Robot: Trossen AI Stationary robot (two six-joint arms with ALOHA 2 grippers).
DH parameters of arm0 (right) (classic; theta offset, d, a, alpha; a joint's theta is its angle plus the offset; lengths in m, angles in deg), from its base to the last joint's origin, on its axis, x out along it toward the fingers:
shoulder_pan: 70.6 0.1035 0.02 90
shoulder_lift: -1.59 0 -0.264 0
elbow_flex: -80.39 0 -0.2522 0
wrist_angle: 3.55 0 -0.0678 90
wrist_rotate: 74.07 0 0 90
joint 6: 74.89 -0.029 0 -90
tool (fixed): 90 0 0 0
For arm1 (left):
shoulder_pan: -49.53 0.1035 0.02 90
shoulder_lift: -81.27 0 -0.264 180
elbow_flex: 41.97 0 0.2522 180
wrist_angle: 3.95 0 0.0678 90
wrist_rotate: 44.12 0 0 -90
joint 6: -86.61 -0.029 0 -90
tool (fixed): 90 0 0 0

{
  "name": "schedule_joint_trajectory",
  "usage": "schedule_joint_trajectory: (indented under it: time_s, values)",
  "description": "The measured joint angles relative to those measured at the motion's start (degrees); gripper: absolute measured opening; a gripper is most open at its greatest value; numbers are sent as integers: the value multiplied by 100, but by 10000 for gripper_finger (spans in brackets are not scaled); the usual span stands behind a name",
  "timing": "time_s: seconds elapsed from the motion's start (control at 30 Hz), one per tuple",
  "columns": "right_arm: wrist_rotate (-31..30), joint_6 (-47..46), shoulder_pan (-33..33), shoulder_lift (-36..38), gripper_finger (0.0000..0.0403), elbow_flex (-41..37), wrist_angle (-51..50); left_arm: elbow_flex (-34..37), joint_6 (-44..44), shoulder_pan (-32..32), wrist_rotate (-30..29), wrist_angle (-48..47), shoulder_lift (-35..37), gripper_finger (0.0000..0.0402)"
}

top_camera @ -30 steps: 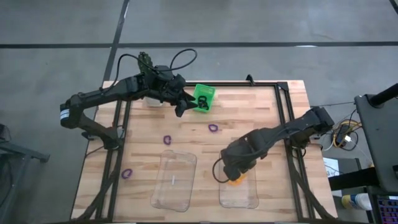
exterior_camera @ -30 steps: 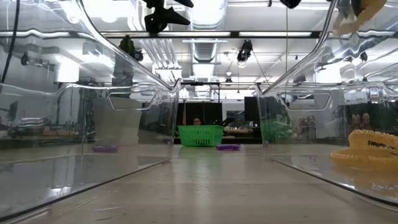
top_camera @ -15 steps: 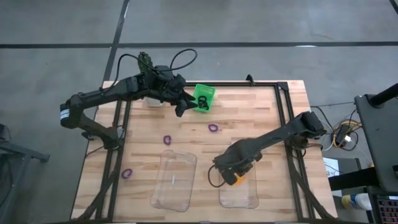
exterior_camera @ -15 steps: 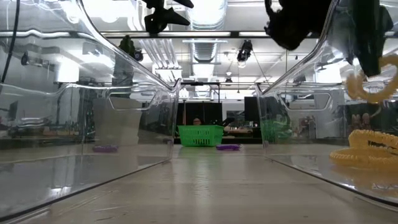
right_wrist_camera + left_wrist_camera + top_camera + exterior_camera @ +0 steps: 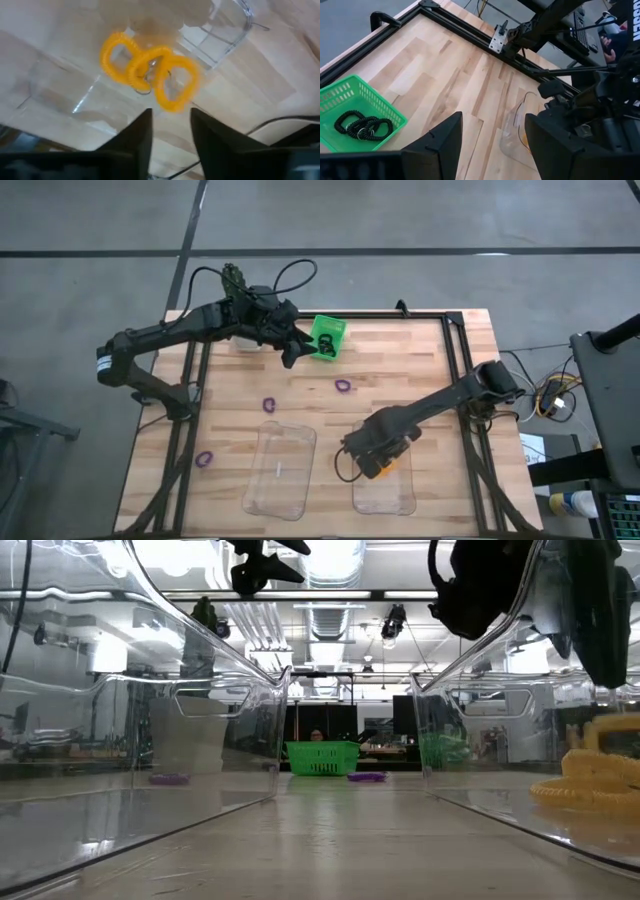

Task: Sort spring keychains
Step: Put the middle violet spring keychain into the left transparent bin

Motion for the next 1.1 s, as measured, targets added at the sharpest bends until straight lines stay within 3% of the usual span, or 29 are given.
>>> schedule_joint_trajectory:
  time_s: [0.13,0.3,0.47,0.83,1.1]
  values:
    - [224,12,0,63,186,29,-23,0,-80,0,1,-4,0,207]
    - [327,41,2,202,217,277,-41,0,-175,0,0,-4,0,207]
    - [173,161,-91,359,219,508,-86,0,-507,25,-3,-173,0,207]
    - [142,1005,-907,868,201,1094,-167,-1,-1547,59,-229,-1674,96,207]
    - [-515,1767,-1697,868,200,1086,838,210,-1578,61,-401,-2310,98,207]
